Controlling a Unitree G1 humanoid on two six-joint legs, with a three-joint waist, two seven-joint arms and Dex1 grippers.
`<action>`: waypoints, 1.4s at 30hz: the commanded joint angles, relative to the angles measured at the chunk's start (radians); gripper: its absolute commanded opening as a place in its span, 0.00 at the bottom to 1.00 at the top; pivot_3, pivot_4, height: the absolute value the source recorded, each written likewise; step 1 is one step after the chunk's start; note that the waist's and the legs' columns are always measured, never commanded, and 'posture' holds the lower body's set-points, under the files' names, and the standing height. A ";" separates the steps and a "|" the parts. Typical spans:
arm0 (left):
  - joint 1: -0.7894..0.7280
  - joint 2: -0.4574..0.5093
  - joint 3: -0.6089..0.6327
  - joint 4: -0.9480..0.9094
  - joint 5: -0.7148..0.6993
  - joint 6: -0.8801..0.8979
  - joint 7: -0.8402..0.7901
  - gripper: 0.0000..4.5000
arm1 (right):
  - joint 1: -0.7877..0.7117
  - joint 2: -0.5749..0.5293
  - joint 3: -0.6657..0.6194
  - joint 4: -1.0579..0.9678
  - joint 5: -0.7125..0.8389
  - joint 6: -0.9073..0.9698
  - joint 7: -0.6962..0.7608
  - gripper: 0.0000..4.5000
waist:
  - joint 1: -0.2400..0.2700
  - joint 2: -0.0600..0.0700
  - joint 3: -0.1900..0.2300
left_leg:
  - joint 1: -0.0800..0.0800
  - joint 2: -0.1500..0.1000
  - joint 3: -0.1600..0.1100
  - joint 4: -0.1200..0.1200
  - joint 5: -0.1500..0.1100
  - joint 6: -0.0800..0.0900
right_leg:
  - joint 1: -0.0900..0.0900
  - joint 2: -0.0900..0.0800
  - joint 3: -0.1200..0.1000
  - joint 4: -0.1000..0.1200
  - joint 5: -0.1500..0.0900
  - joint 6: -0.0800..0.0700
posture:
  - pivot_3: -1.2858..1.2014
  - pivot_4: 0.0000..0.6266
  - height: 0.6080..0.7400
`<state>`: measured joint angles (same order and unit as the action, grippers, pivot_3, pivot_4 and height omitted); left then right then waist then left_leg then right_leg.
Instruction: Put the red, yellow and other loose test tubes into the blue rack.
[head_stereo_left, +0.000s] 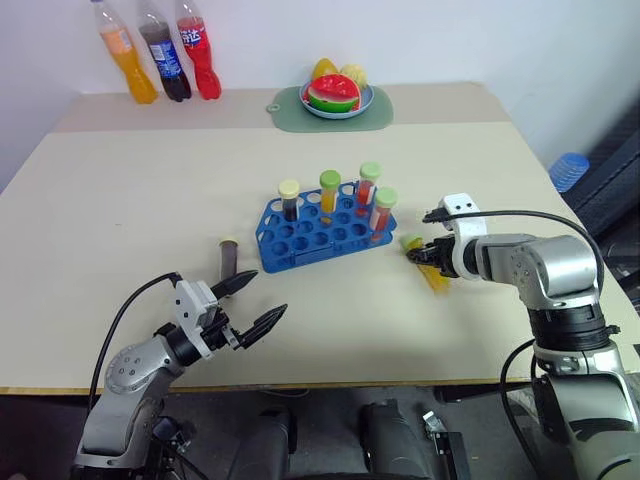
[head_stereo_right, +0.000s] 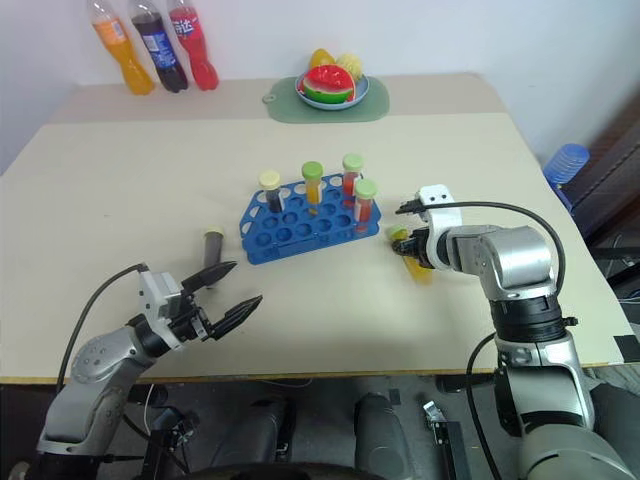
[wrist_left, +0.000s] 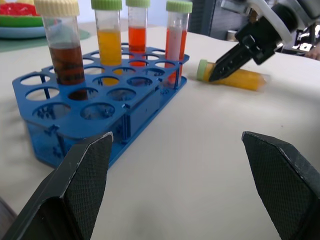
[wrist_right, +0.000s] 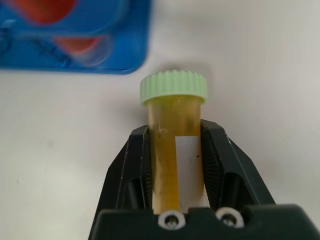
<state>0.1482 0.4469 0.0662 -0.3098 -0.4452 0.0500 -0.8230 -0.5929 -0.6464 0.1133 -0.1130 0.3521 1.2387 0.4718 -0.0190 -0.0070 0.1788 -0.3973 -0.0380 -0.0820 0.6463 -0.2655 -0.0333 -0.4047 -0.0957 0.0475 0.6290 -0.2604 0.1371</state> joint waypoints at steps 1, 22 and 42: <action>0.003 0.011 0.028 -0.029 -0.011 -0.020 0.001 0.95 | 0.073 -0.088 0.053 -0.063 -0.046 -0.152 0.079 0.19 | 0.006 0.000 0.000 | 0.000 0.000 0.000 0.000 0.000 0.000 | 0.000 0.000 0.000 0.000 0.000 0.000 | 0.52 0.24 1.00; -0.097 0.030 0.060 0.081 -0.022 -0.020 -0.053 0.95 | 0.081 0.477 0.000 0.078 -0.042 -1.108 0.164 0.19 | 0.006 -0.001 0.001 | 0.003 0.000 -0.002 -0.001 0.000 0.000 | 0.001 0.001 0.001 0.001 0.000 0.000 | 0.52 0.24 1.00; -0.034 0.046 0.108 0.006 -0.037 -0.007 -0.015 0.95 | 0.000 0.631 -0.045 0.654 -0.224 -1.653 0.007 0.19 | -0.006 0.000 0.001 | 0.004 0.000 -0.001 -0.003 0.000 -0.001 | 0.000 0.001 0.001 0.002 0.000 0.000 | 0.52 0.24 1.00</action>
<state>0.1109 0.4826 0.1502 -0.2699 -0.4687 0.0522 -0.8422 -0.5879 -0.0235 0.0749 0.5067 0.1438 -0.3808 0.4970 -0.0246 -0.0066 0.1795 -0.3928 -0.0378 -0.0828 0.6432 -0.2651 -0.0342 -0.4044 -0.0946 0.0485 0.6310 -0.2605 0.1370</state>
